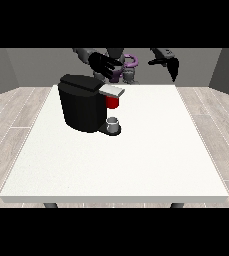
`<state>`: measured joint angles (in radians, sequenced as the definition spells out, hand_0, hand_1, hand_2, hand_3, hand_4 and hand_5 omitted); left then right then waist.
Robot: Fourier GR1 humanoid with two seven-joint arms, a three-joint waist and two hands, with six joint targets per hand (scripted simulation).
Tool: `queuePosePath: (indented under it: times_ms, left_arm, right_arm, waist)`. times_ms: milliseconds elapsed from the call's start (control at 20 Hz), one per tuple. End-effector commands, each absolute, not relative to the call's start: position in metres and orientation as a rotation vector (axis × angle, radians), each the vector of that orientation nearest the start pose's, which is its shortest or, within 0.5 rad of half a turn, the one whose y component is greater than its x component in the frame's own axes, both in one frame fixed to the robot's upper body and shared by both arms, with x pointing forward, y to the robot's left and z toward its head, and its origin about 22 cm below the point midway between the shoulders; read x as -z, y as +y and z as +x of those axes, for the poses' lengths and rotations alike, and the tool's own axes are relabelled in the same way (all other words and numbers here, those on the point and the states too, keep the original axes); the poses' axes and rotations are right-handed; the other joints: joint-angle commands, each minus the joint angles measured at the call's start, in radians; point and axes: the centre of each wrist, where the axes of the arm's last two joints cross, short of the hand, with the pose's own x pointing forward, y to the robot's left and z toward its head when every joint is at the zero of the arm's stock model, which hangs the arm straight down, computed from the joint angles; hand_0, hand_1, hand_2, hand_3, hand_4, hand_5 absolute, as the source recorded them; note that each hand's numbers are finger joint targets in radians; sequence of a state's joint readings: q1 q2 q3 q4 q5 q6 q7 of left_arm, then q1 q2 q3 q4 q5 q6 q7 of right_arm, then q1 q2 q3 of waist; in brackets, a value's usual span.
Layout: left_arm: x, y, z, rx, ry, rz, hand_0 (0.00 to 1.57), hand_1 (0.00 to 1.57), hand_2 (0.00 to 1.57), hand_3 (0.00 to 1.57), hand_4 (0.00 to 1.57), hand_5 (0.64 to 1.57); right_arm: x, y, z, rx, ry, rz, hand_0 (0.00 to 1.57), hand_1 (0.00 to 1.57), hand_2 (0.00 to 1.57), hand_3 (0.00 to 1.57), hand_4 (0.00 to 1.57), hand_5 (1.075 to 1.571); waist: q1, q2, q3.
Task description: Insert the coffee pod into the coffee machine and close the lid
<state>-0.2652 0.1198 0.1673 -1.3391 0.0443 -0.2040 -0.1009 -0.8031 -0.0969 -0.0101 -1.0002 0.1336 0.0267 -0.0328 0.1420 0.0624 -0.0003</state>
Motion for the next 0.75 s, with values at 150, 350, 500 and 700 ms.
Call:
queuePosePath:
  times_ms: [150,350,500,700]
  left_arm:
    - [-0.053,0.252,0.309,0.160,-1.730,-0.109,0.00,0.00,0.00,0.00,0.19,1.571]
    - [0.009,0.259,0.283,0.109,-1.718,-0.082,0.00,0.00,0.00,0.00,0.25,1.571]
    - [0.011,0.258,0.287,0.090,-1.697,-0.072,0.00,0.00,0.00,0.00,0.19,1.571]
    - [0.019,0.279,0.281,0.038,-1.645,-0.011,0.00,0.00,0.00,0.00,0.19,1.571]
  right_arm:
    - [-0.112,-0.169,0.414,-0.451,-1.803,0.008,0.00,0.00,0.00,0.00,0.03,1.571]
    - [-0.080,-0.123,0.381,-0.488,-1.830,0.195,0.00,0.00,0.00,0.00,0.26,1.571]
    - [-0.047,-0.125,0.356,-0.372,-1.800,0.274,0.00,0.00,0.00,0.00,0.27,1.571]
    - [-0.015,-0.134,0.325,-0.279,-1.709,0.290,0.00,0.00,0.00,0.00,0.16,1.571]
  waist:
    - [0.027,-0.022,0.0006]
    - [-0.053,-0.068,0.0001]
    - [-0.067,-0.103,0.0003]
    - [-0.148,-0.163,0.0004]
